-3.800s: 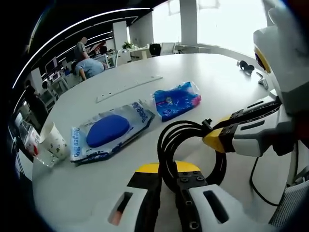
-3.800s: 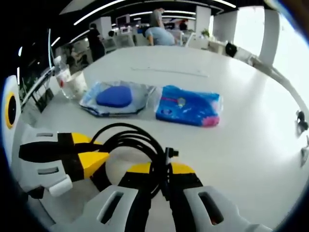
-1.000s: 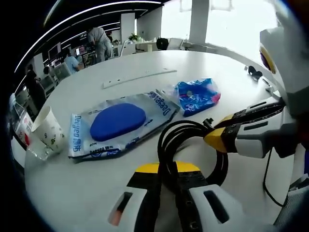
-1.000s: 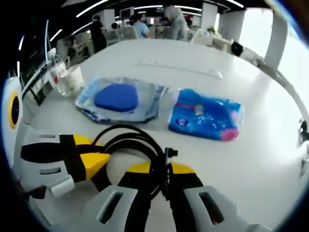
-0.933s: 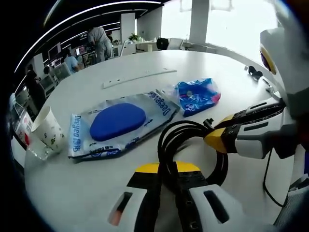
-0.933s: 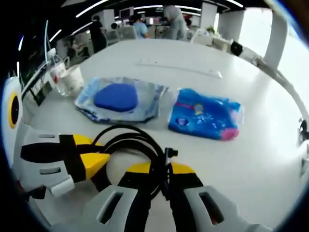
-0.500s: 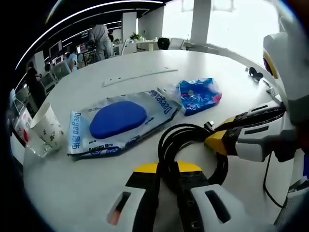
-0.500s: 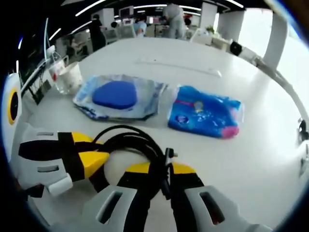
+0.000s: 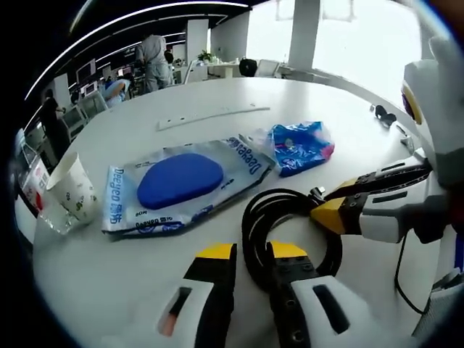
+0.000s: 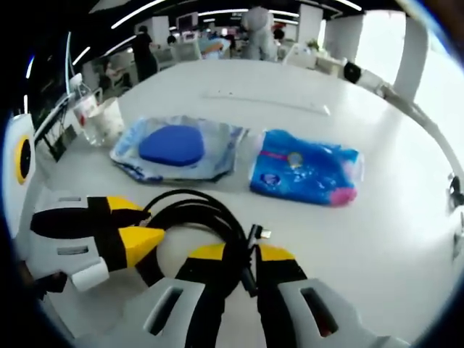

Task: Arrange the tabletop items into an orderly group along one side of the table until the central work area is clear of visible clutter.

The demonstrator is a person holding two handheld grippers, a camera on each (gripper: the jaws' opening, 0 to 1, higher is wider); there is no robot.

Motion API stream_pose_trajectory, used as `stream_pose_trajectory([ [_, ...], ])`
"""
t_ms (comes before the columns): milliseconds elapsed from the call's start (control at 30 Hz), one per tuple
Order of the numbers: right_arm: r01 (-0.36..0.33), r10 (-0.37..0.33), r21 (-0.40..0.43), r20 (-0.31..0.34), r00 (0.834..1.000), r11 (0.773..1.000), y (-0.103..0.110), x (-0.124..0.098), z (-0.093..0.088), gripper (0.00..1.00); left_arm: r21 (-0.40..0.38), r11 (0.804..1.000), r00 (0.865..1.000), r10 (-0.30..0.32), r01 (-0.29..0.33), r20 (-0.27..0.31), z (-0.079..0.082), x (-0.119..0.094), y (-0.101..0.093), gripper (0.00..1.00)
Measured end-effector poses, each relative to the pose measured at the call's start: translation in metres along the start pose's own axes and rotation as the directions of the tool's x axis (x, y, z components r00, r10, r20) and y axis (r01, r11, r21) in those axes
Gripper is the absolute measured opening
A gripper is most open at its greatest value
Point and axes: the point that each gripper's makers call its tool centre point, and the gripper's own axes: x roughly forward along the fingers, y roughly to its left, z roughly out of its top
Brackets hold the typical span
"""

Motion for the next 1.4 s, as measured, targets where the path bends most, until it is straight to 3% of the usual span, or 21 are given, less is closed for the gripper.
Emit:
stream_pose_trajectory([
  [367,0.002,-0.003,0.051,0.017,1.0,0.999,-0.005,-0.004,0.001,0.17,0.009,1.0,0.999,-0.003,0.003,0.033,0.005,-0.003,-0.005,0.18],
  [733,-0.005,0.003,0.085,0.029,1.0,0.996,-0.006,-0.007,-0.004,0.18,0.002,1.0,1.0,-0.016,0.016,0.021,-0.001,-0.005,-0.006,0.18],
  [1000,-0.012,0.004,0.116,0.064,0.998,0.993,-0.005,-0.013,-0.002,0.19,-0.003,1.0,1.0,-0.017,0.017,0.026,0.002,-0.011,-0.005,0.18],
  [1067,-0.015,0.0,0.149,0.102,0.995,0.989,-0.005,-0.017,0.004,0.2,-0.008,1.0,0.999,-0.014,0.014,0.039,0.004,-0.014,-0.004,0.18],
  [1400,-0.015,0.002,0.134,0.098,0.995,0.991,-0.006,-0.023,-0.005,0.2,-0.005,1.0,0.999,-0.013,0.014,0.04,0.002,-0.023,-0.005,0.19],
])
